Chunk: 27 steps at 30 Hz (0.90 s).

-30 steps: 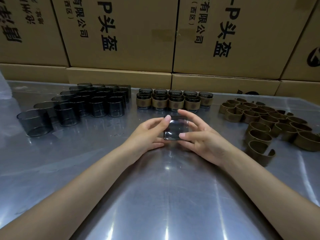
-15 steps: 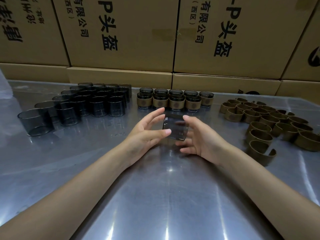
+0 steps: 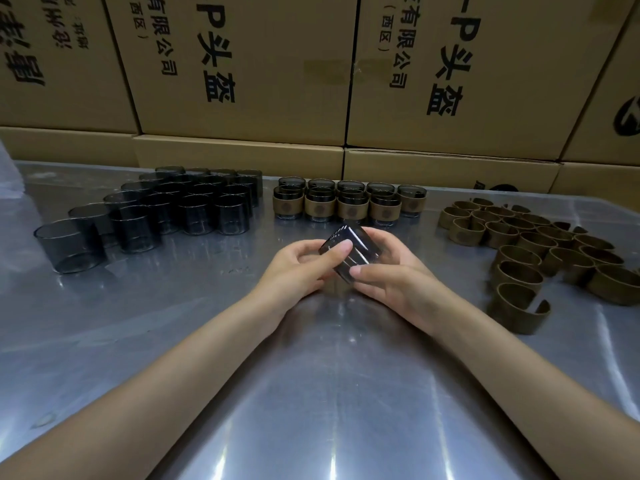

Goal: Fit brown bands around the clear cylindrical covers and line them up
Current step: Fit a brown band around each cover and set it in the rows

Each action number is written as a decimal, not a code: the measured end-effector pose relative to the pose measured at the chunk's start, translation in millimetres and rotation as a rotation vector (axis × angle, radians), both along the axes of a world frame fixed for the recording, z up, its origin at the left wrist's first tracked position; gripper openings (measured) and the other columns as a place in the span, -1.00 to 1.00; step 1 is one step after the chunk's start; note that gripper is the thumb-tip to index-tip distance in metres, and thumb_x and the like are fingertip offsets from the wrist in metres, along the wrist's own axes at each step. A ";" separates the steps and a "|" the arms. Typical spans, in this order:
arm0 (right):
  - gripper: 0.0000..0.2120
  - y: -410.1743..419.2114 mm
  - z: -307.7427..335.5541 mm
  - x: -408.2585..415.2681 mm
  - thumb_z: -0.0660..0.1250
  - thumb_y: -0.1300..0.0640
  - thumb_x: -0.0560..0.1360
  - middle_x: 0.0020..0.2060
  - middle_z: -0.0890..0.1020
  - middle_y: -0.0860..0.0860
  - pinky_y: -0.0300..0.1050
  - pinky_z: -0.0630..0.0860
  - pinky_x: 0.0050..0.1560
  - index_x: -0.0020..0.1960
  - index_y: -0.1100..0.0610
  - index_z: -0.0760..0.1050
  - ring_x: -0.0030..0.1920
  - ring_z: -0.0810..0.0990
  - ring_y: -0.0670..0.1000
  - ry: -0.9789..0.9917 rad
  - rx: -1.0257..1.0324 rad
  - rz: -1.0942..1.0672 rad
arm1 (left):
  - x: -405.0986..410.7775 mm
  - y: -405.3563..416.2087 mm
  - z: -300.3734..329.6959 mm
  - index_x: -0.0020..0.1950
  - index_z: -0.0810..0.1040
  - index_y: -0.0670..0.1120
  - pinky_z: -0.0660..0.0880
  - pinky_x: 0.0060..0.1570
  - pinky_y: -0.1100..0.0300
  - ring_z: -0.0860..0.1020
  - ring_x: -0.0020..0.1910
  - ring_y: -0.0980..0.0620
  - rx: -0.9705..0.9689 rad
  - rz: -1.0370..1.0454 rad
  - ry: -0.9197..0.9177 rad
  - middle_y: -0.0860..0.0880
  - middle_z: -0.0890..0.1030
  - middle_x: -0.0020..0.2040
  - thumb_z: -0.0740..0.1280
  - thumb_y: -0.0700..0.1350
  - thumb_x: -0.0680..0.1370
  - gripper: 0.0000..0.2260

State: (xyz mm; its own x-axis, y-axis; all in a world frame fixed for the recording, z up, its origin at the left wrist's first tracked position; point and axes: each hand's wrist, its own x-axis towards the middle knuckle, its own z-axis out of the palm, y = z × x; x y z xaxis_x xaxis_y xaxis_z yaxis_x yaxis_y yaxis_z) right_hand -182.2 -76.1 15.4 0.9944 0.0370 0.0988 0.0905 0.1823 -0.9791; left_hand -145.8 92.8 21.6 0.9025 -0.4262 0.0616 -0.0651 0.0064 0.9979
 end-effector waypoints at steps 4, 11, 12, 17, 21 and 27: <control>-0.51 5.3 2.5 -3.2 0.45 0.21 0.34 0.14 0.64 0.05 -0.09 0.57 0.13 0.26 0.13 0.50 0.16 0.63 0.07 -0.044 -0.039 0.003 | 3.6 4.1 -6.3 0.25 0.56 -0.12 0.46 0.30 -0.06 0.62 0.16 -0.04 -0.146 -0.014 -0.028 -0.08 0.67 0.13 0.57 -0.04 0.33 -0.48; -0.44 11.9 -0.9 -5.7 0.54 0.28 0.33 0.19 0.51 0.02 -0.48 0.44 -0.04 0.23 0.07 0.39 0.14 0.51 -0.10 -0.170 -0.528 -0.295 | 8.1 4.0 -11.1 0.27 0.51 -0.10 0.47 0.12 0.36 0.58 0.18 0.16 0.002 -0.118 -0.240 0.01 0.63 0.18 0.45 -0.30 0.44 -0.58; -0.44 12.7 -2.2 -4.9 0.54 0.26 0.33 0.19 0.48 0.03 -0.46 0.46 -0.04 0.23 0.06 0.37 0.14 0.51 -0.09 -0.172 -0.569 -0.304 | 8.5 2.9 -11.7 0.28 0.49 -0.10 0.47 0.12 0.36 0.57 0.18 0.17 0.039 -0.128 -0.256 0.01 0.62 0.19 0.43 -0.31 0.46 -0.59; -0.47 17.2 -5.0 -4.0 0.51 0.16 0.37 0.17 0.51 0.03 -0.05 0.54 0.16 0.23 0.04 0.33 0.14 0.55 0.00 -0.112 -0.708 -0.317 | 10.8 -2.3 -12.7 0.39 0.39 -0.06 0.52 0.17 0.09 0.52 0.25 0.01 0.218 -0.138 -0.263 -0.02 0.55 0.25 0.37 -0.14 0.55 -0.59; -0.33 18.0 -3.9 -3.8 0.48 0.13 0.38 0.27 0.38 -0.03 -0.13 0.42 0.26 0.39 0.05 0.24 0.29 0.41 -0.02 -0.079 -0.767 -0.276 | 9.2 -2.5 -11.7 0.58 0.03 -0.02 0.37 0.29 0.29 0.33 0.37 0.19 0.249 -0.119 -0.220 0.14 0.33 0.36 0.38 -0.03 0.54 -0.27; -0.45 12.1 2.0 -24.6 0.30 0.13 0.45 0.31 0.33 -0.01 -0.06 0.20 0.28 0.41 0.03 0.25 0.35 0.18 0.02 -0.170 -1.284 -0.709 | 4.7 -1.8 -8.1 0.56 0.14 0.02 0.31 0.01 0.59 0.35 0.22 0.37 0.142 -0.094 -0.173 0.20 0.34 0.33 0.29 0.05 0.55 -0.38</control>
State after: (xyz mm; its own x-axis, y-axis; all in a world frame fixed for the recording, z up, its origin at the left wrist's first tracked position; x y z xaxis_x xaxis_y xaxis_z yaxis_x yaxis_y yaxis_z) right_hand -206.8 -64.0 17.4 0.8219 -0.2906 0.4900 -0.0836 -0.9123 -0.4009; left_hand -141.1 91.0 13.5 0.8396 -0.5233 0.1458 -0.2413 -0.1187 0.9632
